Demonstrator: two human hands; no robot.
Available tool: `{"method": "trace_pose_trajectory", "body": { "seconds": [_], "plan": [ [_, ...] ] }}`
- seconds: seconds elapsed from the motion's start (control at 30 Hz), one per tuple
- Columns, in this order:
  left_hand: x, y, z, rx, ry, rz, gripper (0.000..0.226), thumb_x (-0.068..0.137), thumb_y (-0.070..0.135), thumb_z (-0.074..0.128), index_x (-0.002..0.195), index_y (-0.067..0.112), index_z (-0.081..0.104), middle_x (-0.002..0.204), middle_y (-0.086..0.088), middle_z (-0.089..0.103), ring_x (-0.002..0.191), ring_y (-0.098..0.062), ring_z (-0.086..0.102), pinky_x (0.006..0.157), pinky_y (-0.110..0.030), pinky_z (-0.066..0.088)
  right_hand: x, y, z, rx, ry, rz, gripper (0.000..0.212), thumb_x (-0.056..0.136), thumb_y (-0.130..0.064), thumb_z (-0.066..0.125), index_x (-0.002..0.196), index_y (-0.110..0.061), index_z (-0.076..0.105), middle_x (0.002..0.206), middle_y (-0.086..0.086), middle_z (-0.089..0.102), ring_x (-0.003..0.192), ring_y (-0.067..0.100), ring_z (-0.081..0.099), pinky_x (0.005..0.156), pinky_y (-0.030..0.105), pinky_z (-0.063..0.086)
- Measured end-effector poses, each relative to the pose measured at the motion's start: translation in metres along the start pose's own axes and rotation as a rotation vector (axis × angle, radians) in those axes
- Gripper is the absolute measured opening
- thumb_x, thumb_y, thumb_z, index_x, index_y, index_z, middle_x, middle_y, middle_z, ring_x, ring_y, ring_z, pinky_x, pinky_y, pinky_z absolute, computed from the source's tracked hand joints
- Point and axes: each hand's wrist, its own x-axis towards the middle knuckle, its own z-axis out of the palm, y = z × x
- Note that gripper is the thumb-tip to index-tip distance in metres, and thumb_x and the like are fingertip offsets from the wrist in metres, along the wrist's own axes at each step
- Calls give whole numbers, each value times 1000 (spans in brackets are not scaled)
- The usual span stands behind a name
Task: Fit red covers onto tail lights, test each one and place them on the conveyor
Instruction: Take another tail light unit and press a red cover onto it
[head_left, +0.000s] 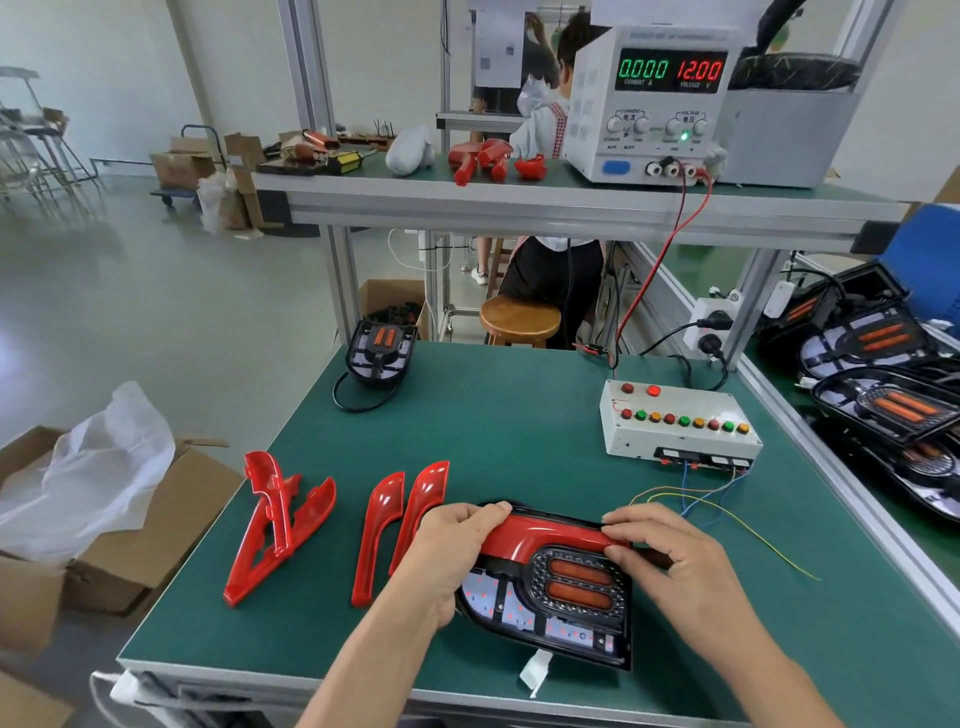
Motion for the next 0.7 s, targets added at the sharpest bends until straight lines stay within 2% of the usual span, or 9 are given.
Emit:
{"method": "trace_pose_trajectory", "body": {
  "seconds": [0.1, 0.23, 0.47, 0.6, 0.7],
  "plan": [
    [-1, -2, 1, 20, 12, 54, 31, 90, 42, 75, 76, 14, 72, 73, -3, 72, 71, -20, 64, 85, -42, 56, 0, 0, 0, -15, 10, 12, 16, 82, -25, 75, 92, -36, 79, 108, -18, 71, 104, 7, 66, 83, 8, 47],
    [-1, -6, 2, 40, 35, 89, 38, 92, 48, 71, 76, 14, 71, 72, -3, 73, 67, -16, 66, 83, -42, 57, -1, 0, 1, -34, 7, 26, 22, 84, -13, 79, 92, -34, 79, 108, -19, 71, 103, 6, 66, 83, 8, 46],
    [-3, -9, 2, 107, 55, 200, 42, 91, 54, 69, 80, 14, 72, 70, 2, 75, 60, -6, 66, 59, -18, 51, -2, -1, -1, -73, -4, 41, 17, 86, -20, 76, 93, -35, 77, 110, -20, 69, 105, 5, 64, 82, 8, 47],
    [-6, -8, 2, 60, 41, 249, 39, 88, 50, 74, 78, 13, 74, 71, -1, 75, 60, -8, 66, 57, -17, 51, -1, -3, -1, -67, -7, 55, 18, 85, -17, 78, 92, -34, 78, 108, -21, 69, 103, 6, 65, 82, 10, 48],
    [-7, -9, 4, -4, 38, 250, 35, 87, 43, 78, 74, 11, 74, 71, -5, 75, 60, -11, 67, 58, -19, 53, -2, -6, -2, -21, 7, 86, 12, 82, -25, 76, 91, -32, 79, 108, -20, 70, 102, 6, 65, 82, 11, 49]
  ]
}}
